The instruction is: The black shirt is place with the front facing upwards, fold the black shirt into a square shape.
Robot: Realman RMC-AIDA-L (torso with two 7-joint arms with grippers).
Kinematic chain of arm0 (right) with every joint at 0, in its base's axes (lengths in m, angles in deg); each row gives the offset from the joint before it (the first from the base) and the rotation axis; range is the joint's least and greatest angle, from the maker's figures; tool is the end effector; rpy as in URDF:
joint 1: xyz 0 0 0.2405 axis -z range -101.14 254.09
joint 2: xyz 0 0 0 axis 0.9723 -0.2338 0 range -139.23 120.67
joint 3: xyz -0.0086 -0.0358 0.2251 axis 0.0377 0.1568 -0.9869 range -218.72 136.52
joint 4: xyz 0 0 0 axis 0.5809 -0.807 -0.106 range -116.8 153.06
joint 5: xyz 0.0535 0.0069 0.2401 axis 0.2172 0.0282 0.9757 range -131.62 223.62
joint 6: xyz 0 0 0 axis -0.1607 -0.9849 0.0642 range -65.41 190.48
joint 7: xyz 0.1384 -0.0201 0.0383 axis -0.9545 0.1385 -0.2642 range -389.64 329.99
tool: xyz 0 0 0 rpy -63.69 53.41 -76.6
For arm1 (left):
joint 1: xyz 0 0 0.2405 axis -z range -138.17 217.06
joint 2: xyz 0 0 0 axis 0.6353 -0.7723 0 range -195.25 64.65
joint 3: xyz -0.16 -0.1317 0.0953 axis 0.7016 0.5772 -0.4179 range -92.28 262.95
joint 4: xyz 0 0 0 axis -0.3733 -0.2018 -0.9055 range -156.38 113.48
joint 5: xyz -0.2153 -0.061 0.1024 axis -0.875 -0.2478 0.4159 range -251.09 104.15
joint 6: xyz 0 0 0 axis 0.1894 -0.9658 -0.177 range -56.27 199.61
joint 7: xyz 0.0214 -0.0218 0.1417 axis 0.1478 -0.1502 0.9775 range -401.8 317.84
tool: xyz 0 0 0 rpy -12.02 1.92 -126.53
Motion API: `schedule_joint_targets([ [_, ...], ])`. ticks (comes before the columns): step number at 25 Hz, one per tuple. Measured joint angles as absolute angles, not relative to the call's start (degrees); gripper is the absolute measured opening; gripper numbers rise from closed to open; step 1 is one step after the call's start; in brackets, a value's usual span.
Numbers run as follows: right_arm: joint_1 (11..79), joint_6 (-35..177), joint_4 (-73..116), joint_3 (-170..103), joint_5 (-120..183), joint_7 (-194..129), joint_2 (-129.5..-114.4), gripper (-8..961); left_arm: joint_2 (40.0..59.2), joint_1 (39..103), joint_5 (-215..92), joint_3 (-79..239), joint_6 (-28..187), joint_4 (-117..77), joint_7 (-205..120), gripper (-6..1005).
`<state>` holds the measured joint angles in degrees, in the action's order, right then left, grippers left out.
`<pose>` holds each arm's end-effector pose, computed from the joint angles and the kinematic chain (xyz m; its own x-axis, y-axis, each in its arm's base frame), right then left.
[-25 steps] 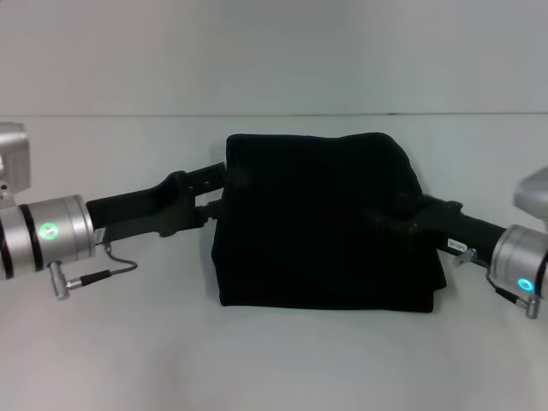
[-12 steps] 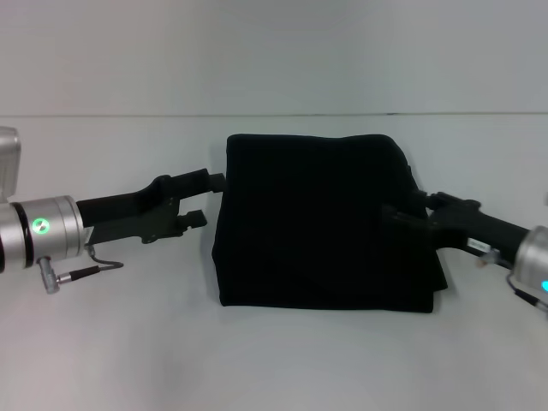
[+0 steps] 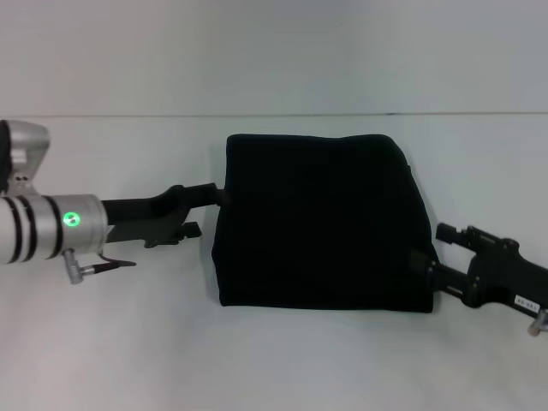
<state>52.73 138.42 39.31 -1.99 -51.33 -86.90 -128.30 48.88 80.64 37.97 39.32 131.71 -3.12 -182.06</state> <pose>0.3229 0.3188 -0.0199 0.7191 -0.2787 -0.6366 -0.5976 -0.7156 -0.3617 -0.2800 0.4069 -0.0236 -0.1203 0.8620 0.4925 0.9859 0.0454 0.1613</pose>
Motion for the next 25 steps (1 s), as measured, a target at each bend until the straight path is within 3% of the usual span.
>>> schedule_joint_targets([
  [20, 53.37, 141.41, 38.84, -0.45, -51.47, -87.01, -128.52, 719, 51.79, 83.6, 37.95, 34.26, 126.2, -3.29, -180.22, 873],
  [25, 53.31, 141.87, 38.86, -0.45, -51.47, -87.17, -128.55, 719, 52.14, 83.8, 38.04, 33.46, 124.4, -3.12, -179.23, 831],
])
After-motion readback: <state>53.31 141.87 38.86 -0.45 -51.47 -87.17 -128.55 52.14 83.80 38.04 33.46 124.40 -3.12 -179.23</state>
